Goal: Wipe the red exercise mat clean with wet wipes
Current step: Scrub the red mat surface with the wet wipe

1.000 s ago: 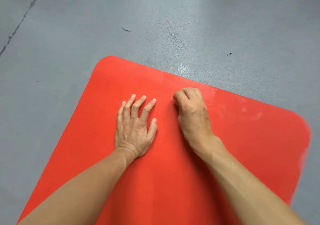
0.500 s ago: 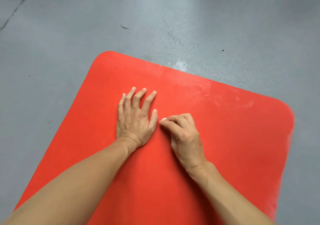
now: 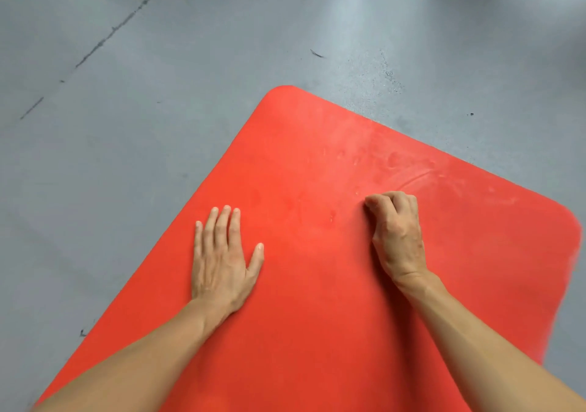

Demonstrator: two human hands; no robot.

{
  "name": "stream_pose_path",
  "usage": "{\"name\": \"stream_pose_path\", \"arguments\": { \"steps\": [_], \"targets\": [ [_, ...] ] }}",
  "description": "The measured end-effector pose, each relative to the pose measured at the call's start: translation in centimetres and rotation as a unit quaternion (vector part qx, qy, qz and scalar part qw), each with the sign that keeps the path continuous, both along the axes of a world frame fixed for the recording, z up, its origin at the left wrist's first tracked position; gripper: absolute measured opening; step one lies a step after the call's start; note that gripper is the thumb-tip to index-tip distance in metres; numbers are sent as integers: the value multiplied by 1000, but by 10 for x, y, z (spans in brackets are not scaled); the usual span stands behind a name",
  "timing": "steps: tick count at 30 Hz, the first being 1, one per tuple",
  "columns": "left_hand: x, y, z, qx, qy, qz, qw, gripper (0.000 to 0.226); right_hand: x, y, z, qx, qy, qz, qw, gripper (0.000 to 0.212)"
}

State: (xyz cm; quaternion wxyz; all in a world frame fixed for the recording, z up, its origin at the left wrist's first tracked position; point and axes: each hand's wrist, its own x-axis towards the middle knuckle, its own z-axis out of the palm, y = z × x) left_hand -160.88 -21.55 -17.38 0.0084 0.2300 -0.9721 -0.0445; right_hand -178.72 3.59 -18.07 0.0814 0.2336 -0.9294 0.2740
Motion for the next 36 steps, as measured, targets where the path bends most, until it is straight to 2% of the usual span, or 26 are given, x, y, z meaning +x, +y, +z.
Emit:
{"name": "stream_pose_path", "arguments": {
  "steps": [2, 6, 9, 11, 13, 16, 18, 20, 22, 24, 25, 26, 28, 29, 31, 32, 34, 36],
  "targets": [
    [5, -1, -4, 1, 18, -3, 1000, 77, 14, -14, 7, -34, 6, 2, 999, 18],
    [4, -4, -8, -11, 23, -6, 1000, 73, 72, -118, 14, -100, -25, 137, 985, 21],
    [7, -6, -9, -18, 16, -5, 1000, 71, 98, -176, 15, -106, -79, 192, 972, 24],
    [6, -6, -8, -22, 16, -5, 1000, 72, 81, -169, 10, -79, -78, 210, 971, 31],
    [5, -5, -7, -25, 14, -5, 1000, 74, 45, -140, 10, -71, -72, 166, 981, 31],
    [5, -5, -7, -26, 13, -4, 1000, 74, -17, -90, 13, -62, -18, 5, 998, 16],
    [5, -6, -7, -28, 11, -6, 1000, 74, -20, -80, 13, -58, -18, -28, 998, 15],
    [5, -5, -7, -28, 7, -3, 1000, 74, 20, -89, 11, -51, -34, 40, 997, 18],
    [5, -5, -6, -29, 2, -4, 1000, 75, 67, -90, 11, -45, -41, 172, 983, 22],
    [5, -5, -6, -28, 4, -5, 1000, 74, 69, -76, 12, -12, -17, 260, 965, 25],
    [7, -5, -6, -25, 6, -5, 1000, 74, 54, -68, 11, -4, -4, 253, 968, 26],
    [7, -4, -6, -23, 8, -5, 1000, 74, 33, -59, 9, -4, 5, 200, 980, 27],
    [6, -5, -6, -23, 16, -5, 1000, 74, -12, -43, 9, -9, 17, 42, 999, 25],
    [5, -5, -7, -22, 17, -4, 1000, 74, -25, -39, 8, -15, 8, -23, 1000, 24],
    [5, -6, -8, -24, 19, -5, 1000, 74, -15, -51, 6, -39, -12, -80, 996, 22],
    [7, -6, -8, -27, 16, -8, 999, 74, 3, -60, 4, -46, -21, -61, 997, 22],
    [6, -3, -5, -27, 11, 1, 1000, 73, 48, -72, 3, -61, -23, 50, 997, 24],
    [-16, 8, 2, 1, 41, 83, 996, 69, 74, -71, 6, -74, -28, 164, 983, 23]
  ]
}}
